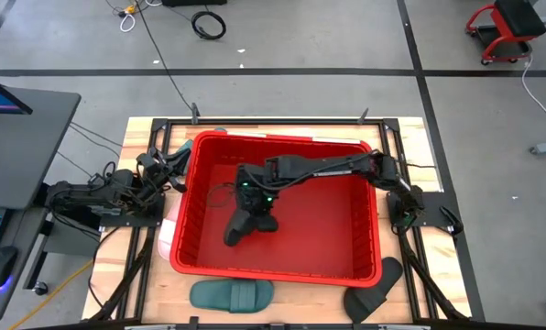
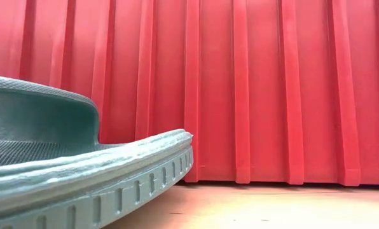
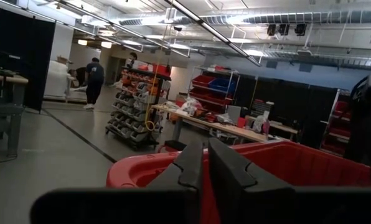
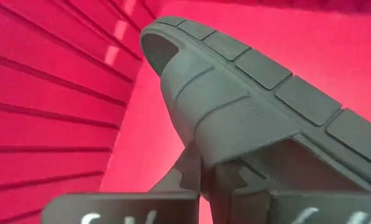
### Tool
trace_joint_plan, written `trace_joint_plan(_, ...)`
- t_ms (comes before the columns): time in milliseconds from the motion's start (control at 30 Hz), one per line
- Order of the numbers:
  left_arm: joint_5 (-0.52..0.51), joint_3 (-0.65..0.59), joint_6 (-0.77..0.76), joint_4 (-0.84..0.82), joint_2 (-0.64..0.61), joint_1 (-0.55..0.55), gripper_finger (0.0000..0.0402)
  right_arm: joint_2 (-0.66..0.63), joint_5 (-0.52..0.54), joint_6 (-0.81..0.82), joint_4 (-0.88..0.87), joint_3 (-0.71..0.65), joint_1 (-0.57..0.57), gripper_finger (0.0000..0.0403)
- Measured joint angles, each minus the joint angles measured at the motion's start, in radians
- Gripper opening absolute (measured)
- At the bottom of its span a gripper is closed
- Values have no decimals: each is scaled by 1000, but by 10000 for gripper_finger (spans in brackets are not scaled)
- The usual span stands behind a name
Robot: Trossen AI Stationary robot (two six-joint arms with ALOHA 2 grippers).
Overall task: Pick and place slides into bin
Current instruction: Put the top black slide into the left side of the container
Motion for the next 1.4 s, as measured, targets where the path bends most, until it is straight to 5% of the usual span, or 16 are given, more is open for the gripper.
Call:
trace_joint_plan(267, 0, 0, 0, -2, 0, 0, 35, 130, -43, -167, 29, 37, -41, 9)
trace_joint_plan(633, 0, 0, 0, -2, 0, 0, 34, 144, -21, -261, 174, 38, -22, 48)
trace_joint_plan(833, 0, 0, 0, -2, 0, 0, 28, 145, 108, -343, 210, 38, 13, 107)
trace_joint_plan(1167, 0, 0, 0, -2, 0, 0, 40, 136, 148, -386, 184, 36, 19, 237)
trace_joint_plan(1400, 0, 0, 0, -4, 0, 0, 33, 102, 185, -518, 198, 36, 31, 282)
